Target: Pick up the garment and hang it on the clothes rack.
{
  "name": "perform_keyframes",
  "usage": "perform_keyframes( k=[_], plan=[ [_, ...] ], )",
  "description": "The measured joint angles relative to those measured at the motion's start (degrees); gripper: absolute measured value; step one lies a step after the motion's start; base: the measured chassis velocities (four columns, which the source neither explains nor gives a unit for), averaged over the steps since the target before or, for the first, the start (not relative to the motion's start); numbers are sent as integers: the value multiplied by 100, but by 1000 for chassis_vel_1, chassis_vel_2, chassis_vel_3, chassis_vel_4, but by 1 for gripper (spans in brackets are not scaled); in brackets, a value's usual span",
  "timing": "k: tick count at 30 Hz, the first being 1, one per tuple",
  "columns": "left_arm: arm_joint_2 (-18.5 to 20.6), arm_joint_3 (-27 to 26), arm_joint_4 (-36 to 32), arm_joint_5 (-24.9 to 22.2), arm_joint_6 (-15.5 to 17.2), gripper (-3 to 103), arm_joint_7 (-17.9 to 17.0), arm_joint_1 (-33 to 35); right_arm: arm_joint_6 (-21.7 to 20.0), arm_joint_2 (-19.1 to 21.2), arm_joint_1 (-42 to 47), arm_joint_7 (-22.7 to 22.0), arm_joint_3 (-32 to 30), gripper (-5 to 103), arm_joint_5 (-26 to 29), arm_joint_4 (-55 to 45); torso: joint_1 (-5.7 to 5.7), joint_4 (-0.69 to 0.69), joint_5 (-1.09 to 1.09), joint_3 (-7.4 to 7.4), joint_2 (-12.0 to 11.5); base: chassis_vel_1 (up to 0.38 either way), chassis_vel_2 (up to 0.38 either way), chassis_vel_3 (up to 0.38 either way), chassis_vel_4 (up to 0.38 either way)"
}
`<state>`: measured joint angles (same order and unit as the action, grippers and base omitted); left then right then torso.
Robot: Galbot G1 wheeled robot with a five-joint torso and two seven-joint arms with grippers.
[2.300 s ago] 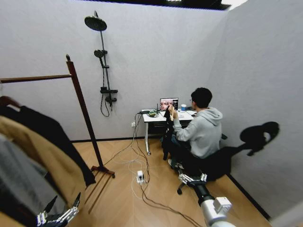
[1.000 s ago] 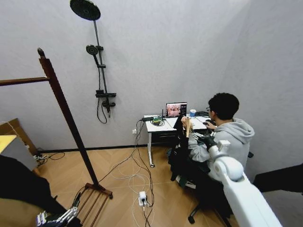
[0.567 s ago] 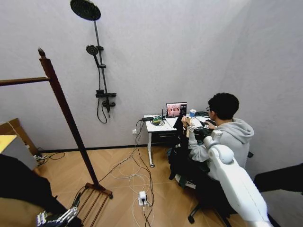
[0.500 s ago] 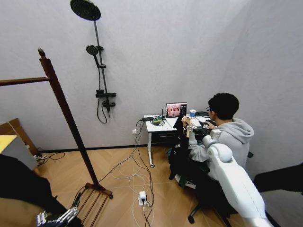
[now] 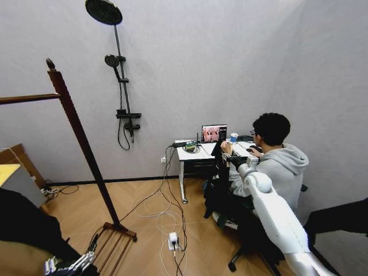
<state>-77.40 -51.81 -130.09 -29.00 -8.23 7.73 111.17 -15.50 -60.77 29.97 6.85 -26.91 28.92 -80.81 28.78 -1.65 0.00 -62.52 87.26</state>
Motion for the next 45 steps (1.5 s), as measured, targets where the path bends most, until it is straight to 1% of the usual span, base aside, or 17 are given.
perform_keyframes(
  k=[2, 3, 5, 6, 7, 12, 13, 14, 15, 18, 20, 21, 22, 24, 27, 35, 45],
  plan=[
    [0, 0, 0, 0, 0, 100, 0, 0, -13, 7, 48, -13, -20, 24, -25, -45, 0, 0, 0, 0, 0, 0, 0, 0, 0],
    [0, 0, 0, 0, 0, 100, 0, 0, -13, 7, 48, -13, -20, 24, -25, -45, 0, 0, 0, 0, 0, 0, 0, 0, 0],
    [0, 0, 0, 0, 0, 100, 0, 0, -20, 43, 127, -37, -57, 13, -51, -146, 0, -2, 1, 0, 0, 0, 0, 0, 0],
    [0, 0, 0, 0, 0, 100, 0, 0, -20, 43, 127, -37, -57, 13, -51, -146, 0, -2, 1, 0, 0, 0, 0, 0, 0],
    [0, 0, 0, 0, 0, 100, 1, 0, -35, 64, 171, -59, -65, 10, -53, -225, 0, -1, 1, 0, 0, 0, 0, 0, 0],
    [0, 0, 0, 0, 0, 100, 1, 0, -106, 161, 438, -191, -134, 10, -43, -743, 0, -1, 2, 0, 0, 0, 0, 0, 0],
    [0, 0, 0, 0, 0, 100, 0, 0, -132, 204, 597, -236, -176, 10, 12, -1045, 0, 0, 0, 0, 0, 0, 0, 0, 0],
    [0, 0, 0, 0, 0, 100, 0, 0, -132, 204, 597, -236, -176, 10, 12, -1045, 0, 0, 0, 0, 0, 0, 0, 0, 0],
    [0, 0, 0, 0, 0, 100, 0, 0, -135, 255, 809, -273, -226, 10, 99, -1404, 0, -1, -1, 0, 0, 0, 0, 0, 0],
    [0, 0, 0, 0, 0, 100, 0, 0, -71, 283, 985, -368, -259, 10, 137, -1670, -1, 1, 1, 0, 1, 56, 34, 36, 36],
    [0, 0, 0, 0, 0, 100, 1, 0, 8, 292, 1319, -653, -358, 10, 239, -2153, -1, 0, 0, 1, 1, 68, 52, 52, 69],
    [0, 0, 1, 0, 0, 100, 0, 0, -28, 300, 1469, -750, -396, 10, 331, -2356, -2, 1, 0, 1, 2, 63, 66, 78, 70],
    [0, 0, 1, 0, 0, 100, 0, 0, -28, 300, 1469, -750, -396, 10, 331, -2356, -2, 1, 0, 1, 2, 63, 66, 78, 70],
    [0, 0, 1, 0, 0, 100, 0, 0, -188, 326, 1748, -807, -451, 10, 414, -2736, -1, 0, 0, 1, 1, 82, 67, 80, 82],
    [0, 0, 0, 0, 0, 100, 0, 0, -229, 330, 1910, -897, -462, 10, 436, -3027, -2, 0, 0, 1, 1, 96, 87, 94, 80],
    [0, 0, 0, 0, 0, 100, 0, 0, -292, 254, 2077, -986, -459, 10, 363, -3425, -1, 1, -1, 1, 1, 114, 117, 111, 109],
    [0, 0, 0, 0, 0, 100, 0, 0, -351, 156, 2201, -983, -443, 10, 298, -3595, -1, 1, 1, 0, 1, 123, 127, 124, 120]
  ],
)
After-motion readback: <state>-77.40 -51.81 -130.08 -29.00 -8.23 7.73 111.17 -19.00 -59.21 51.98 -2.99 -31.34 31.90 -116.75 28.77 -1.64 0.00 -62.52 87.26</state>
